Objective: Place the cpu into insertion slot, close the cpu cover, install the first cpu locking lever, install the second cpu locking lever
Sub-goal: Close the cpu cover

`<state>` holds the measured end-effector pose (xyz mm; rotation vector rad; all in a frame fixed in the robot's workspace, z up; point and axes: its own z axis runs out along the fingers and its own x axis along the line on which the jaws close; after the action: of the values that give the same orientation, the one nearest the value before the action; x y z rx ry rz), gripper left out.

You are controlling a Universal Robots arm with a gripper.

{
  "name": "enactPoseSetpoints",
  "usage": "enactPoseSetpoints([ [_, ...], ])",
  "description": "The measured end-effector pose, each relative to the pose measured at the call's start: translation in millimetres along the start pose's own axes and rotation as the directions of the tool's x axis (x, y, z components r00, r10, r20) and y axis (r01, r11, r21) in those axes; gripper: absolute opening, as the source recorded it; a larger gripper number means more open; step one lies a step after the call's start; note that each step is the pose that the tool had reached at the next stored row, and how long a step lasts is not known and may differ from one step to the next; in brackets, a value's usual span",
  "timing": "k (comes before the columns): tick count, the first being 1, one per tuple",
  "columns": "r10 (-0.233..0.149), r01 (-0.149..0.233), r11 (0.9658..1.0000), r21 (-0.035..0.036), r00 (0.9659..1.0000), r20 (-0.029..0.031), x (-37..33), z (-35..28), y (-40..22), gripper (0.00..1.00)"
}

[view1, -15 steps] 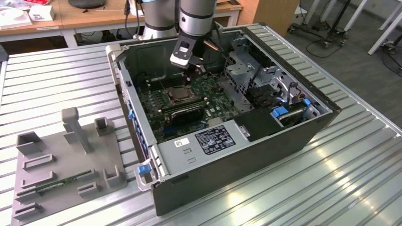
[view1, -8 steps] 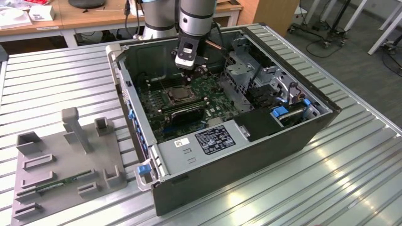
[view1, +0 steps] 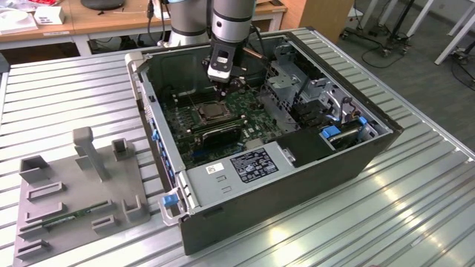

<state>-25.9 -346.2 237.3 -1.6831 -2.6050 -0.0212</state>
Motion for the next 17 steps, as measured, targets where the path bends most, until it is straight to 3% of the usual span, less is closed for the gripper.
enactPoseSetpoints([
  [9,-0.008,0.008,1.0,0.0003,1.0,0.0001,0.0,0.0,0.0,0.11],
  [17,-0.085,0.085,0.9964,0.0035,0.9964,0.0007,0.0,0.0,-0.1,0.11],
])
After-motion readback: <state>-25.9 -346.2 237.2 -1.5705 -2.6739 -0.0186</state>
